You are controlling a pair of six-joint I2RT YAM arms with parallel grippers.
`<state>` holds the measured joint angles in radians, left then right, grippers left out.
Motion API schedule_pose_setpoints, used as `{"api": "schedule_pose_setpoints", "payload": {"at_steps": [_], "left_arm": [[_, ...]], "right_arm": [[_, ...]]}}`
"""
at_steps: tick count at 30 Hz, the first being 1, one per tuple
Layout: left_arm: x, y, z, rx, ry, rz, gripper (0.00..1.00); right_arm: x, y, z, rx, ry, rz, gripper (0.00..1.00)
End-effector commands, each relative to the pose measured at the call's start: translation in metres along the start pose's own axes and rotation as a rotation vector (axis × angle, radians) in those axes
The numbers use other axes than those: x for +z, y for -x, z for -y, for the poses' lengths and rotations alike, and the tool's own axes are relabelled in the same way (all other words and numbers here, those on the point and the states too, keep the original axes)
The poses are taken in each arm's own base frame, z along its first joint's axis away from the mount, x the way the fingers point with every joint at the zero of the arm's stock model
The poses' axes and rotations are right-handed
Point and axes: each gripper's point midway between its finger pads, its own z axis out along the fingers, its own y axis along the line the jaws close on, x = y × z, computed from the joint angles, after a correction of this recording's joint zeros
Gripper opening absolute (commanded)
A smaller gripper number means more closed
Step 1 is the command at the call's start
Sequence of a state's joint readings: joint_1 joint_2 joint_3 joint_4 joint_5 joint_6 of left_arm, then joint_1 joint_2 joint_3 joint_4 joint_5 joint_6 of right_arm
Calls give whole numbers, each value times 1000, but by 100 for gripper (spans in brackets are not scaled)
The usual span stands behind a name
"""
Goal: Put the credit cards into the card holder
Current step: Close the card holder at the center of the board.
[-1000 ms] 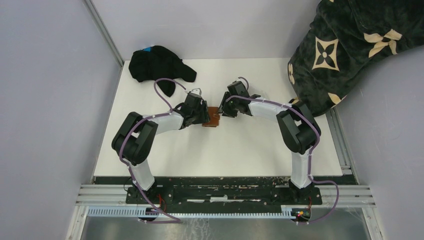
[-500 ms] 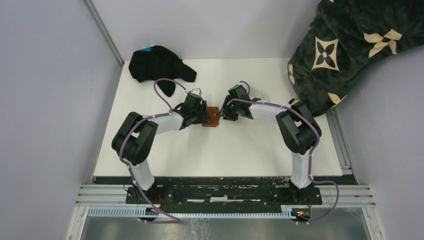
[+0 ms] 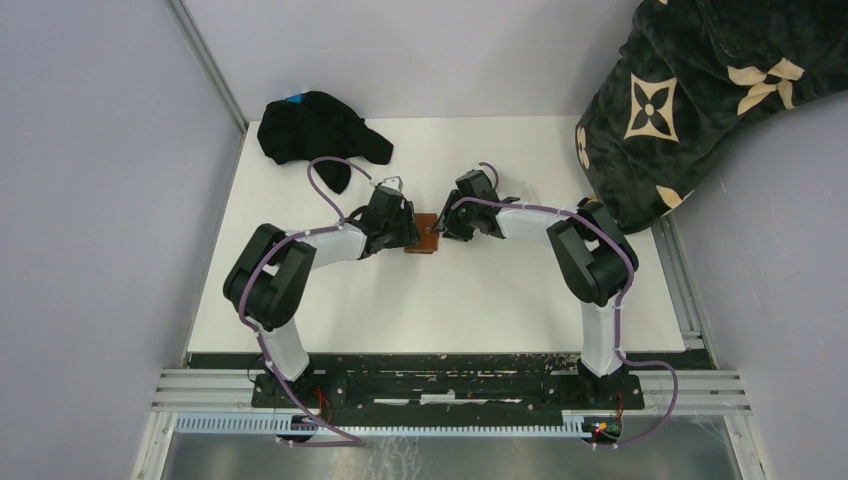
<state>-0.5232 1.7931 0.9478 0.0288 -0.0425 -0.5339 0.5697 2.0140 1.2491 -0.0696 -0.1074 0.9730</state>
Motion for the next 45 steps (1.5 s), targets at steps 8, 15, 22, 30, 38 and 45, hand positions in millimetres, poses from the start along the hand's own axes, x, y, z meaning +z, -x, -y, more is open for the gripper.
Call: {"api": "schedule_pose_setpoints", "payload": {"at_steps": [8,15,22,30,38,45], "left_arm": [[-1,-88,-48,51,133,-285,55],[-1,-89,-49,52,134,-288,55],[-1,-90,-49,53,133,-291,54],[-1,-90,-49,52,133,-290,54],[-1,-89,-48,51,131,-286,54],[-1,-89,-48,52,132,-288,54]], "right_arm": [[4,9,-22,8,65,23,45],[0,12,-26,6,79,34,45],[-4,16,-33,8,100,48,45],[-1,13,-35,8,106,32,45],[5,8,-33,-1,93,14,46],[7,4,-30,-1,83,4,46]]}}
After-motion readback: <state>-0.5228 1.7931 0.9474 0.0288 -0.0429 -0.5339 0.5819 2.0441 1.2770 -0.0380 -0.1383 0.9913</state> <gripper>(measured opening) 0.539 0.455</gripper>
